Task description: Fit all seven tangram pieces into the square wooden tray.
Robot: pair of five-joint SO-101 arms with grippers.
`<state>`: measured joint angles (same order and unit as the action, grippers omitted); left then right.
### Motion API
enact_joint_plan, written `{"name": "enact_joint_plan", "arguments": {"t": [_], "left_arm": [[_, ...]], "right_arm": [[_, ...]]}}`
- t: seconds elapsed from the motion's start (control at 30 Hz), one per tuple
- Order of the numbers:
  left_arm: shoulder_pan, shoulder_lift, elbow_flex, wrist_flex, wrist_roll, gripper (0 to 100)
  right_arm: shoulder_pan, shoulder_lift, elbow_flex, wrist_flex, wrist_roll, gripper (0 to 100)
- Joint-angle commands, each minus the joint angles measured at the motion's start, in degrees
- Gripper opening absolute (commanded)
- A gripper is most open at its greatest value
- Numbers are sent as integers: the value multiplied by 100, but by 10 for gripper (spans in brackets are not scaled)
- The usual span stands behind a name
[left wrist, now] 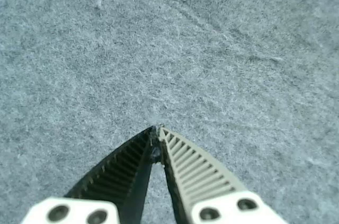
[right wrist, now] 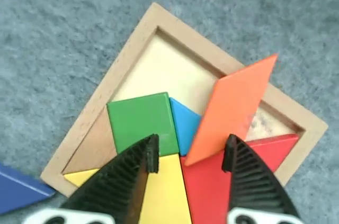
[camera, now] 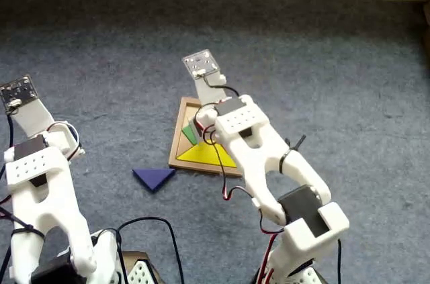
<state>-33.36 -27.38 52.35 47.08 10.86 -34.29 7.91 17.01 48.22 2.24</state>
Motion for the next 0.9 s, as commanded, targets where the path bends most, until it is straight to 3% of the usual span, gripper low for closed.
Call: {"name": "enact_joint_plan", "arguments": {"t": [0.0,0.2,0.43,0.6,0.87], "left_arm": [[101,-136,-48,-97,9,8],[101,-136,-48,-97,9,8],[101,-136,-48,-97,9,8],[101,-136,-48,-97,9,8],[101,-136,-48,-97,9,8]], "right_arm": [[154,-92,-655,163,18,194],[233,-75,-734,145,-53,194],[453,532,-743,-295,-1064,194],[470,796,-1191,4,-1530,194],[462,1490,-1701,321,-1609,181]]}}
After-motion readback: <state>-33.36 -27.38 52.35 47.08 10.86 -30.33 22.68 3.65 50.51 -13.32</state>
